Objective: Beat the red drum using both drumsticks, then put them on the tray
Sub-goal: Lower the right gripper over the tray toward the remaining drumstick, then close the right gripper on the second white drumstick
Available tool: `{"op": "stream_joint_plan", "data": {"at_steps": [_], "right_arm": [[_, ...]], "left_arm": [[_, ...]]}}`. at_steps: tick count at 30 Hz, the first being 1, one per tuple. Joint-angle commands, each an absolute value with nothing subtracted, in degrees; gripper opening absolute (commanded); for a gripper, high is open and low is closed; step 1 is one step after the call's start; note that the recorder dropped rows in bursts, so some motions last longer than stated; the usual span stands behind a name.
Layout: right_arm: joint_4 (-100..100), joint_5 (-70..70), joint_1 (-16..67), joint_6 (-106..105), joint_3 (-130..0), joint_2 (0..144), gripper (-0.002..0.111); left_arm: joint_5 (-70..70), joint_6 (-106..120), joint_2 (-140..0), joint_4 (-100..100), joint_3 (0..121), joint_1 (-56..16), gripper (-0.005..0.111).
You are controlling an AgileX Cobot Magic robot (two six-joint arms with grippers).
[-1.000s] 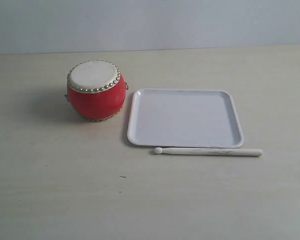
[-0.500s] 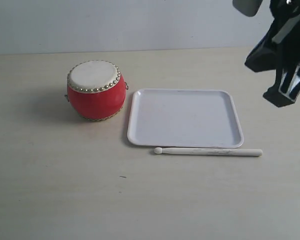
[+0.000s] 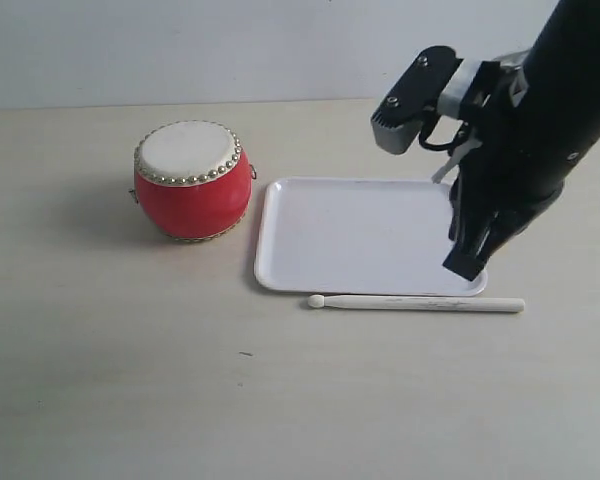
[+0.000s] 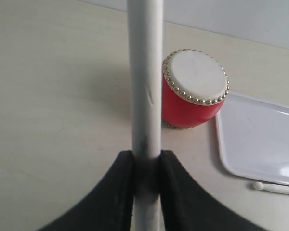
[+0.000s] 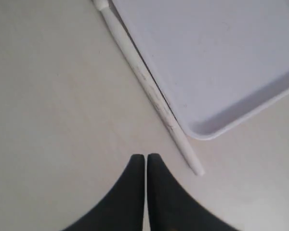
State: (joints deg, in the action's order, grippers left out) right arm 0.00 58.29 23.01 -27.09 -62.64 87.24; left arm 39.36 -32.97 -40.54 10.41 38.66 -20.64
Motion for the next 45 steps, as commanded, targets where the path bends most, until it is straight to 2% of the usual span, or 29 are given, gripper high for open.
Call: {"op": "stream_joint_plan", "data": {"at_steps": [1,3,6,29,45], "right_arm": [[7.78,54.15,22.99,-33.18,-63.19,91.35,0.019],[8.67,52.28,22.99,-33.9,-63.19,93.06,0.028],[8.16,50.74,22.99,-33.9,-63.19,95.57,0.034],[-2.15,42.96,22.99,-33.15,-63.19,109.8,0.034],[-1.97,42.06,22.99,-32.79,-63.19,110.18,0.034]], "left_arm": [[38.88,-32.72,-40.25,10.36,38.55,-20.54,0.0],[38.88,-32.72,-40.25,10.36,38.55,-20.54,0.0],[38.88,-32.72,-40.25,10.36,38.55,-20.54,0.0],[38.88,-32.72,-40.25,10.36,38.55,-20.54,0.0],[38.88,-32.72,-40.25,10.36,38.55,-20.54,0.0]]}}
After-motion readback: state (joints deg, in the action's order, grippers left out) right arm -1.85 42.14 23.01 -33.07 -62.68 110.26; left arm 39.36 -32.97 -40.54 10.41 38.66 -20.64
